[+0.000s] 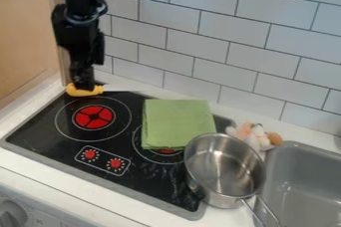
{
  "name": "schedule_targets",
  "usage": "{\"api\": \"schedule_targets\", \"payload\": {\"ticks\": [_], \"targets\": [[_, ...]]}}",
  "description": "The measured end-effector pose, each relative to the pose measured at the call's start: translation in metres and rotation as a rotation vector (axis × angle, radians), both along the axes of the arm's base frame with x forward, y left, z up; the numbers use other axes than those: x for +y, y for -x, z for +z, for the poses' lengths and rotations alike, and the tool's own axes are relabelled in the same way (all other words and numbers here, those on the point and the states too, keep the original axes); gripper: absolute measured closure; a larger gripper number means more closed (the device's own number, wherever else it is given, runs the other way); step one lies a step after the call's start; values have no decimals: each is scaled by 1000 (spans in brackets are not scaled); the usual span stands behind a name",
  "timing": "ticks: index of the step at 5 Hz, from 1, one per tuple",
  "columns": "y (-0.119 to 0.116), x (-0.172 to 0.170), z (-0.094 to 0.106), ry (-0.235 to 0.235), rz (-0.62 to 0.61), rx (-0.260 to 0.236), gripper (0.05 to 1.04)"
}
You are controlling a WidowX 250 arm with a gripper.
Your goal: Move the yellow knife to the top of the left burner
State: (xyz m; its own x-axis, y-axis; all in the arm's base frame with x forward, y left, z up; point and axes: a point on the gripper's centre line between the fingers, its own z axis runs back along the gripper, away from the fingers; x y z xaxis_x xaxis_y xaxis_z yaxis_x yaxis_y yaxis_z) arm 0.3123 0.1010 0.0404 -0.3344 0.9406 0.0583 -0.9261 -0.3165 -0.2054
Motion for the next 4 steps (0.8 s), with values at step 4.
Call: {"api": "schedule_targets", "payload": {"ticks": [4], "targets": [[-5, 20, -36, 0, 55, 100, 143]]}}
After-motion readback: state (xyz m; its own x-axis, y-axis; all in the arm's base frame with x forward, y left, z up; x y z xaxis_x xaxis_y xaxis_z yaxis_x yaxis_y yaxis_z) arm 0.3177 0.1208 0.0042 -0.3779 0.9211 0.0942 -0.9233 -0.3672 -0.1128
